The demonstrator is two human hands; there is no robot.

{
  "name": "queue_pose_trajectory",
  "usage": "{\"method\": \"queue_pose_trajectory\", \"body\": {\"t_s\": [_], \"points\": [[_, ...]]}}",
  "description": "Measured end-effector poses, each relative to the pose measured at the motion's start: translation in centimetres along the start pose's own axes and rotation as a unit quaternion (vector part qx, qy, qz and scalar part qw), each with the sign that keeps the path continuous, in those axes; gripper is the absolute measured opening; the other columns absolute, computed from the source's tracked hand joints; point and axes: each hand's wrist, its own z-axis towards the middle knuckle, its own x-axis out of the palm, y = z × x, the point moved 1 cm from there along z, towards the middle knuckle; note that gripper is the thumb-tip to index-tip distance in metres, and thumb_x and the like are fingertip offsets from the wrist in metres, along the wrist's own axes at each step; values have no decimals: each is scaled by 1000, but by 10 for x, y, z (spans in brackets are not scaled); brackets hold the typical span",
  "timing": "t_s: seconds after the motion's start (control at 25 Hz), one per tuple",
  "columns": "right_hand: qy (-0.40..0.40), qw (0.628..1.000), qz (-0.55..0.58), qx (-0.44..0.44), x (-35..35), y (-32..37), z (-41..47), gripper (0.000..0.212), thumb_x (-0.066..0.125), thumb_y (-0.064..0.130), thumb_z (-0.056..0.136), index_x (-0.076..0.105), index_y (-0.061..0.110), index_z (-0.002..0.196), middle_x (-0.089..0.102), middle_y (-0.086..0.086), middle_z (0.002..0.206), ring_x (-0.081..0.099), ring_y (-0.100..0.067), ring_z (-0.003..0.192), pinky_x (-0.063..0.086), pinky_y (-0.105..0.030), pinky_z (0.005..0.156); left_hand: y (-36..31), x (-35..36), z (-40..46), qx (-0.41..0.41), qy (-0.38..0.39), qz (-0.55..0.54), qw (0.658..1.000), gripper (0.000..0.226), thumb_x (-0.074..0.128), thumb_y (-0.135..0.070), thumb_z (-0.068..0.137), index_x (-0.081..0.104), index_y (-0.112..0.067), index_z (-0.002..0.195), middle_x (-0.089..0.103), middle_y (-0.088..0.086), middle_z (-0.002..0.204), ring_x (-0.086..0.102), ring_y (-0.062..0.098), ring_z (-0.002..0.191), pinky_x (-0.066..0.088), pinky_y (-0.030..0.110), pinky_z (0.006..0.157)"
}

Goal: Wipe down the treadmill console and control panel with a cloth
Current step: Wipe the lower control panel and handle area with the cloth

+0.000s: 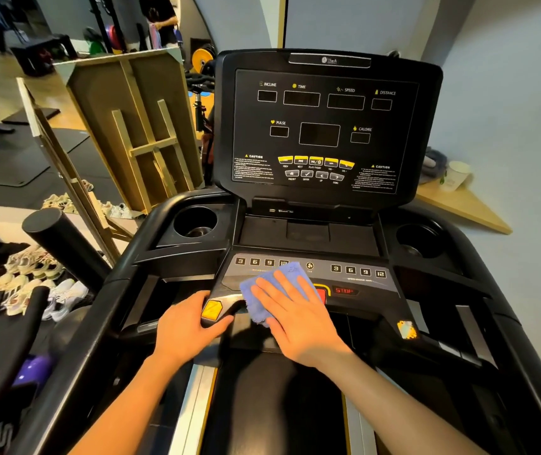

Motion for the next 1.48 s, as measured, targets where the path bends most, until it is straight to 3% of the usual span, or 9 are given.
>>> {"method": "queue_pose_trajectory", "body": {"t_s": [0.32,0.48,0.64,0.8,1.0,1.12,1.28,1.48], "points": [[-9,997,-50,61,-12,-37,-44,60,39,40,106,24,26,162,19,9,170,4,-16,159,10,-47,126,-3,-3,0,-10,10,11,1000,74,46,-84,72,59,-27,118,70,-13,96,63,4,79,52,20,66],[-67,990,-93,79,-13,-56,-69,57,39,40,105,33,22,159,33,2,166,16,-21,158,16,-47,126,-5,-5,-1,-5,6,10,1000,75,45,-84,70,60,-26,116,70,-13,93,61,2,75,46,16,61],[-154,979,-120,61,-16,-69,-97,50,58,28,103,50,10,149,43,-8,160,32,-30,152,36,-58,116,-5,-5,0,-3,7,16,1000,73,48,-82,73,60,-25,116,71,-10,95,62,4,77,44,15,62],[-140,975,-161,57,-16,-77,-113,32,61,16,100,68,3,129,47,-16,155,36,-41,148,39,-65,109,-5,-5,0,-7,10,23,1000,69,56,-74,73,61,-22,118,72,-7,96,65,8,80,44,17,62],[-62,969,-128,203,-21,-76,-134,50,34,29,106,49,15,151,35,-4,165,22,-31,156,27,-60,120,-7,-4,0,-11,9,28,1000,67,57,-72,74,61,-22,118,72,-7,96,66,8,81,46,19,63],[-59,951,-104,284,-27,-70,-142,59,35,35,101,37,18,157,38,-4,163,25,-30,155,26,-56,123,-7,-4,-1,-10,6,30,999,67,58,-71,73,61,-21,118,72,-6,96,67,10,81,43,17,62],[-69,943,-106,307,-20,-66,-161,68,44,36,98,25,17,161,28,-3,167,16,-29,157,25,-56,123,-7,-4,0,-6,2,28,1000,68,56,-72,72,62,-21,116,72,-7,93,65,8,78,40,15,59],[-66,933,-109,337,-21,-61,-153,66,34,41,101,29,11,160,32,-10,166,23,-33,155,24,-55,121,-5,-2,-1,-9,1,23,1000,69,55,-74,72,62,-22,116,72,-8,93,65,8,78,43,17,61]]}}
